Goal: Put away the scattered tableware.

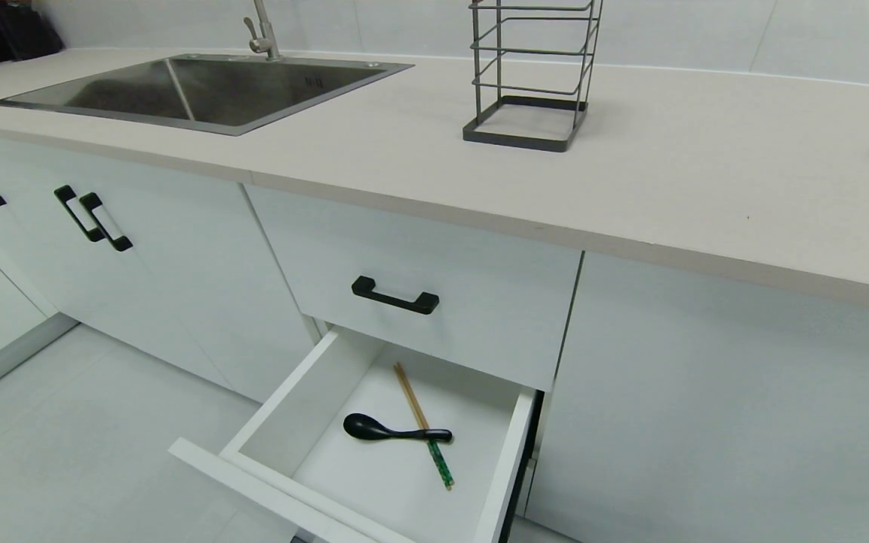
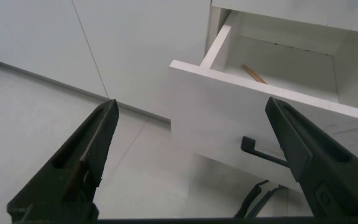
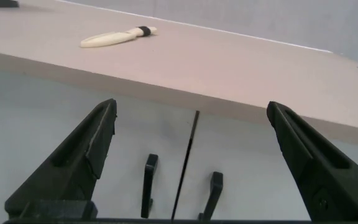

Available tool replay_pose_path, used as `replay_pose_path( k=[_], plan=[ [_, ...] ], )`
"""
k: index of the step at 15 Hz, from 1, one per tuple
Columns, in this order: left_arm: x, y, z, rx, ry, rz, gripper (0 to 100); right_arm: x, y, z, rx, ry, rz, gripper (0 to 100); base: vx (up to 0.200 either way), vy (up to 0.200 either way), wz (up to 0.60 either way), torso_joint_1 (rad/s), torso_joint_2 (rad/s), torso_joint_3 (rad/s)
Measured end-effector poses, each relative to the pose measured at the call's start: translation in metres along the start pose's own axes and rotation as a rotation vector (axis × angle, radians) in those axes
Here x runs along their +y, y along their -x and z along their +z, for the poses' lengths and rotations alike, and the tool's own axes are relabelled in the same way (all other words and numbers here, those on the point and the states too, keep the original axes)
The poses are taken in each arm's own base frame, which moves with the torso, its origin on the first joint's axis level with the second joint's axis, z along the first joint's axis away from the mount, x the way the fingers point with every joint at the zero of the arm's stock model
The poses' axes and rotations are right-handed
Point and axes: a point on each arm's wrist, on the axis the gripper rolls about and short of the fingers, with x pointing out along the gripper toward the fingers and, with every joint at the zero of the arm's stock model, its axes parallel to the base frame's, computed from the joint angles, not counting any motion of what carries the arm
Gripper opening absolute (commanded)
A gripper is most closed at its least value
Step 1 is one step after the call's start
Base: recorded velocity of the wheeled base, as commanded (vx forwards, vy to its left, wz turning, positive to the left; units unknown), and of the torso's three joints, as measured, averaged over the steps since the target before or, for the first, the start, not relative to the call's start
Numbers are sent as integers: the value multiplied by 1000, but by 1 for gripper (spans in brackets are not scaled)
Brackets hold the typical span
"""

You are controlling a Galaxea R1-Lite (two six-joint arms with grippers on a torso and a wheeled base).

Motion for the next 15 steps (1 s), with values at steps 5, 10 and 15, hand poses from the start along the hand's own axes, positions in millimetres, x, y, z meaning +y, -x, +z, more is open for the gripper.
replay_pose_path(
  k=[5, 10, 15],
  plan=[
    [-1, 0, 2, -6, -7, -27, 100, 6, 5, -8, 51, -21, -79, 100, 0, 0, 0, 0, 0, 0],
    [-5, 9, 57, -108, -10, -155, 100, 21, 14, -51, 190, -101, -52, 100, 0, 0, 0, 0, 0, 0],
    [-7, -3, 71, -21, -5, -260, 100, 37, 14, -97, 205, -134, 171, 100, 0, 0, 0, 0, 0, 0]
  ],
)
